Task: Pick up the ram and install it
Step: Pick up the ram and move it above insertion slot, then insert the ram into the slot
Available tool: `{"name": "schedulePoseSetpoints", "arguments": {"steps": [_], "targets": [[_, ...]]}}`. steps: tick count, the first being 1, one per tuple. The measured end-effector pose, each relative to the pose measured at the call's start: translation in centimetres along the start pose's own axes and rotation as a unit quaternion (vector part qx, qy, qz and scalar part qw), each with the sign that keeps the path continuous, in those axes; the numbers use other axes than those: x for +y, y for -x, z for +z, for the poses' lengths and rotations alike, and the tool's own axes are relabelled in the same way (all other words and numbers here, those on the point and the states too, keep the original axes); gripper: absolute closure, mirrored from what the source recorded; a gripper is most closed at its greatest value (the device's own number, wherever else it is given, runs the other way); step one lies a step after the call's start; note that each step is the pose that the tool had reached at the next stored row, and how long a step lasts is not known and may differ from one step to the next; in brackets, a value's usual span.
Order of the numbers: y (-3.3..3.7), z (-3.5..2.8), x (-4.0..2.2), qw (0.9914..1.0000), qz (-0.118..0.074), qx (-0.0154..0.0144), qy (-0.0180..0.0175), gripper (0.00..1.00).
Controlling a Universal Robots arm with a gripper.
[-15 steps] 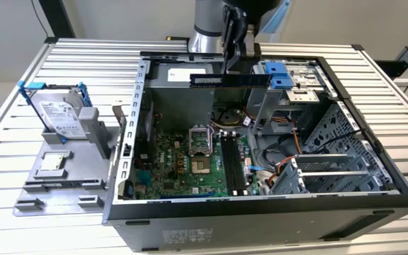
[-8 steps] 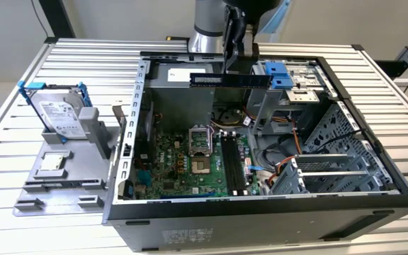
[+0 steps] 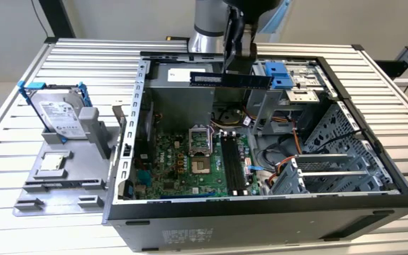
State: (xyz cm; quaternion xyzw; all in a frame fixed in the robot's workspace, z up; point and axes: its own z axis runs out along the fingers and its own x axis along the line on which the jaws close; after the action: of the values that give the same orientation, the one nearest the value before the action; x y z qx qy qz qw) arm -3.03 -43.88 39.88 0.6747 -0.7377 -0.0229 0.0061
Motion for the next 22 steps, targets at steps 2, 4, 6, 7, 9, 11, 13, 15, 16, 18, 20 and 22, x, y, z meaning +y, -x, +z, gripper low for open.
{"name": "schedulePoseSetpoints", "arguments": {"steps": [2,4,6,7,9,11,13,15,16,18,20,22], "targets": [[0.0,0.0,0.0,0.99999,0.005,-0.0002,-0.0001,1.0],[0.0,0.0,0.0,0.99996,0.009,-0.0004,-0.0002,1.0],[0.0,0.0,0.0,0.99991,0.013,-0.0006,-0.0003,1.0],[0.0,0.0,0.0,0.99988,0.015,-0.0007,-0.0003,1.0],[0.0,0.0,0.0,0.99981,0.019,-0.0008,-0.0004,1.0],[0.0,0.0,0.0,0.99973,0.023,-0.001,-0.0005,1.0],[0.0,0.0,0.0,0.99963,0.027,-0.0011,-0.0006,1.0],[0.0,0.0,0.0,0.99952,0.031,-0.0013,-0.0007,1.0],[0.0,0.0,0.0,0.99946,0.033,-0.0014,-0.0007,1.0],[0.0,0.0,0.0,0.99933,0.037,-0.0016,-0.0008,1.0],[0.0,0.0,0.0,0.99919,0.04,-0.0017,-0.0009,1.0],[0.0,0.0,0.0,0.99904,0.044,-0.0018,-0.001,1.0]]}}
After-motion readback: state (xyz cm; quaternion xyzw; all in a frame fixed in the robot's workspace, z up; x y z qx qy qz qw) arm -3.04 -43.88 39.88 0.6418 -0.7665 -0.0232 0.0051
